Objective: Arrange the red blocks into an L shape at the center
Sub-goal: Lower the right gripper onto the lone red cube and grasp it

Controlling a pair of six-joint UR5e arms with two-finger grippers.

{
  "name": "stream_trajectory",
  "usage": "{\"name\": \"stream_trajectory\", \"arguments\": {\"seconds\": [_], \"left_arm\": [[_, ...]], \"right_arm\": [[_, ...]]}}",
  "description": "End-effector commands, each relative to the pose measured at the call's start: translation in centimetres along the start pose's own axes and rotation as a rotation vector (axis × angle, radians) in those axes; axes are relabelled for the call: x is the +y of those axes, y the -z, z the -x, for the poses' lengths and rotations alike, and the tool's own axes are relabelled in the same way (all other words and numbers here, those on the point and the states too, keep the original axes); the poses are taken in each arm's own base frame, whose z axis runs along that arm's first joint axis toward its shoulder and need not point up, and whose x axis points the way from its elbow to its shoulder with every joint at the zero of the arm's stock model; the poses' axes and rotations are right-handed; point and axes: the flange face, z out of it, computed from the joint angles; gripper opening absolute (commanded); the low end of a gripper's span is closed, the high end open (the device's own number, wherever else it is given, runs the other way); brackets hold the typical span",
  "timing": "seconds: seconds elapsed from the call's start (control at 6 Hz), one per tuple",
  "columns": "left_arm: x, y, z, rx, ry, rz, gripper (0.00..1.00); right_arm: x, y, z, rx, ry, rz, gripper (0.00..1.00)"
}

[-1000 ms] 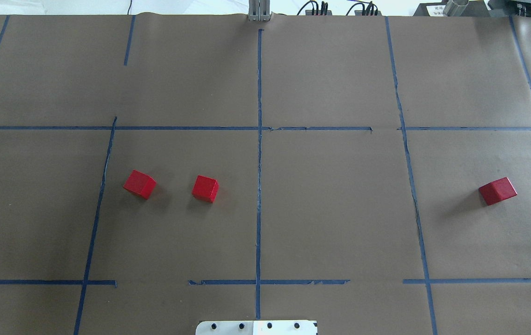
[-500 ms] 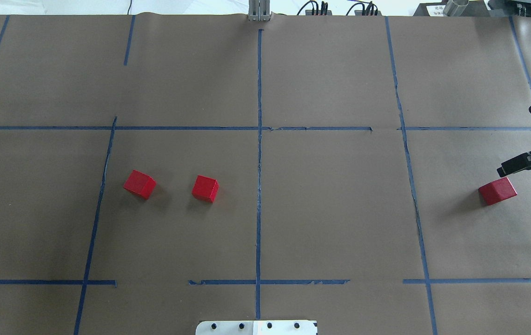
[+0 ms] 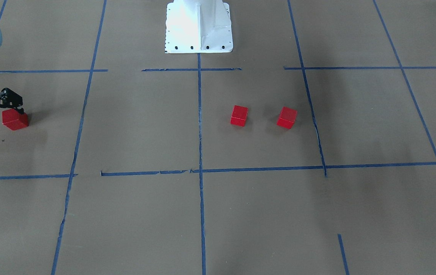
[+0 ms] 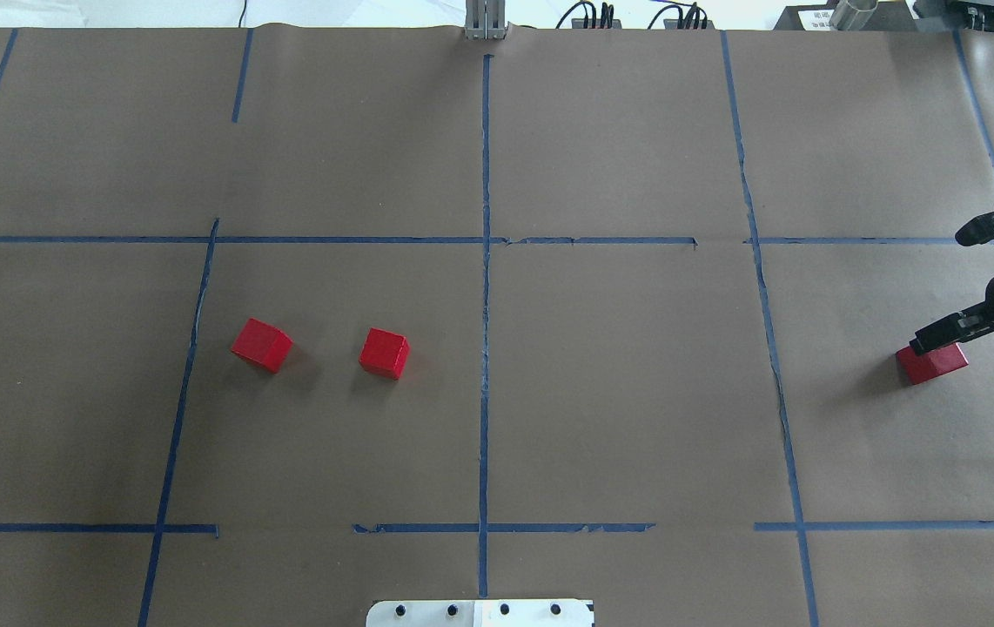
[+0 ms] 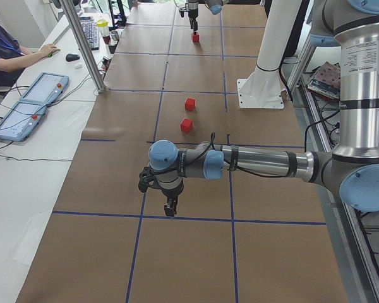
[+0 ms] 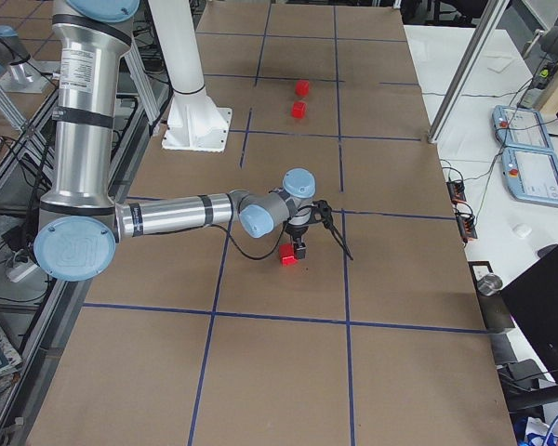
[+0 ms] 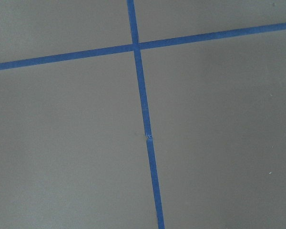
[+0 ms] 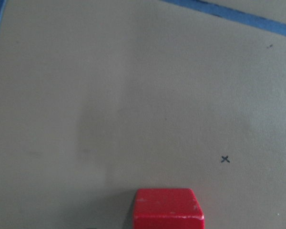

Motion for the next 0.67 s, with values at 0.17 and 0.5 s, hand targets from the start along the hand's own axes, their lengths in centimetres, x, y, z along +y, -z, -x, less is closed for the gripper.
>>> {"name": "stream_trajectory", "arguments": {"seconds": [0.17, 0.5], "left_arm": [[-0.02, -0.04, -0.06, 0.000, -0.001, 0.001, 1.00], [-0.02, -0.04, -0.07, 0.002, -0.001, 0.001, 1.00]], "right_arm": [[0.38, -4.06, -0.20, 0.044, 0.016, 0.059, 0.99], [-0.01, -3.97, 0.04, 0.046, 0.016, 0.054, 0.29]]}}
